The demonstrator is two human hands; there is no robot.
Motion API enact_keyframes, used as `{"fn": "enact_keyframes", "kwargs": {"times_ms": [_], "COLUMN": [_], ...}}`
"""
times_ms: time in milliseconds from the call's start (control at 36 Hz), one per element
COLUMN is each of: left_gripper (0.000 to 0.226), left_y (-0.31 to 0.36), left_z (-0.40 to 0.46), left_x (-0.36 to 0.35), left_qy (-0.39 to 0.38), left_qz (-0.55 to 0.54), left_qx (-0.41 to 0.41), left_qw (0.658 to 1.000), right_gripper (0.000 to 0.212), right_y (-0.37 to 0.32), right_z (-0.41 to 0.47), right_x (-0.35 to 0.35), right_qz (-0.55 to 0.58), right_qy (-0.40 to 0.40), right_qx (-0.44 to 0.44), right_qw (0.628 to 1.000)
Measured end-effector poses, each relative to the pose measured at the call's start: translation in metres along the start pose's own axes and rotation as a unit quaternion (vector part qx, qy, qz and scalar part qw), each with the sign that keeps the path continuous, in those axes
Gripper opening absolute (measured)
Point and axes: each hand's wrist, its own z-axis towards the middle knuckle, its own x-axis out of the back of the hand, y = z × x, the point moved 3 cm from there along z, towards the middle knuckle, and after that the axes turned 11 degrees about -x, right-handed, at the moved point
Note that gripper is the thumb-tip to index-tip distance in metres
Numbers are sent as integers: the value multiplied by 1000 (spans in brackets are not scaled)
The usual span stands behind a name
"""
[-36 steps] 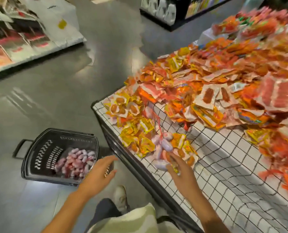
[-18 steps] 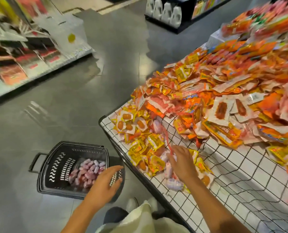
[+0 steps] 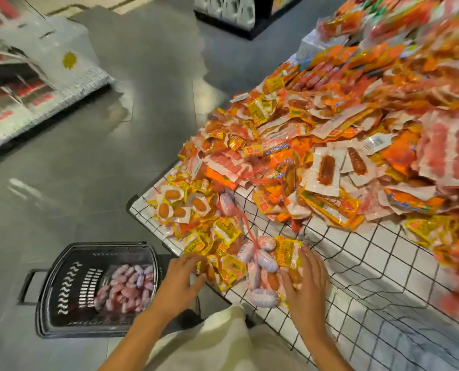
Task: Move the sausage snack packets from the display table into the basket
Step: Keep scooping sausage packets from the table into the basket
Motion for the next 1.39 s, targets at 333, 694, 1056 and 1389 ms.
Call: {"fn": "enact_keyframes", "kwargs": {"times_ms": [333,694,1056,1389], "left_gripper": [24,27,88,70], "left_y": [-19,-19,-8,35], "left_z": [18,19,55,71], "left_x": [18,30,14,-18], "left_qy": [-51,-22,36,45], "left_qz": [-16,-55,-329,-399], "left_qx": [-58,-43,244,314], "left_qw": [997,997,911,860], "right_gripper": [101,58,47,60], "right_y": [-14,-1,-11,19], "right_z": [-9,2,-18,-48], "right_x": [-15,-12,27,31], "right_qz": [148,231,325,438], "right_qy": [142,-35,21,15], "right_qx": [-352,-454,-406,-492], "right_qw": [913,860,854,752]}}
